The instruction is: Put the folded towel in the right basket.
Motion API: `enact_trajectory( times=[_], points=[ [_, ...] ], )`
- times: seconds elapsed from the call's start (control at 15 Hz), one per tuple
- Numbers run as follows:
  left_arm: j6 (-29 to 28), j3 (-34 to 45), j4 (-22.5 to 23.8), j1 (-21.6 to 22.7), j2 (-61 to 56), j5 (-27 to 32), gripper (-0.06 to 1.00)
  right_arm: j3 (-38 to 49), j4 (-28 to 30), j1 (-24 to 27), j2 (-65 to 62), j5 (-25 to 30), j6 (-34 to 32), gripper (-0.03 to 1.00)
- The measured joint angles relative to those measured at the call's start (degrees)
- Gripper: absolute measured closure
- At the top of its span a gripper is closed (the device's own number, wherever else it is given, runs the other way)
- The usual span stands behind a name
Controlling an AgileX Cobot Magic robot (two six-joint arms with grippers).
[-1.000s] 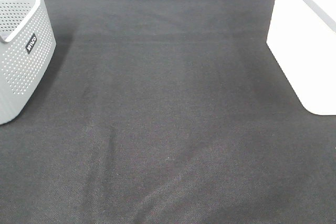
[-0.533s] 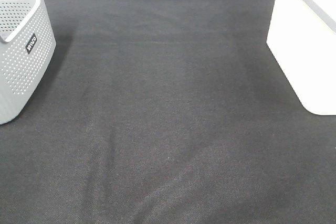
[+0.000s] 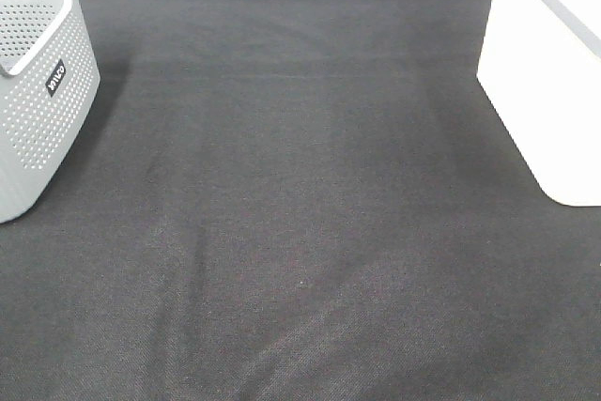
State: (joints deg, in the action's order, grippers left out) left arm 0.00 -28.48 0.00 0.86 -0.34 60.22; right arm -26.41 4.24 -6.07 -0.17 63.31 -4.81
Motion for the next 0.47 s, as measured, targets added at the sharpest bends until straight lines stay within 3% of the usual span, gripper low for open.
enact_trajectory(
  times=[0.47],
  points=[
    [0.0, 0.0, 0.0, 0.0, 0.0, 0.0, -0.04, 0.0, 0.0, 0.0, 0.0, 0.0, 0.0, 0.03]
  ],
)
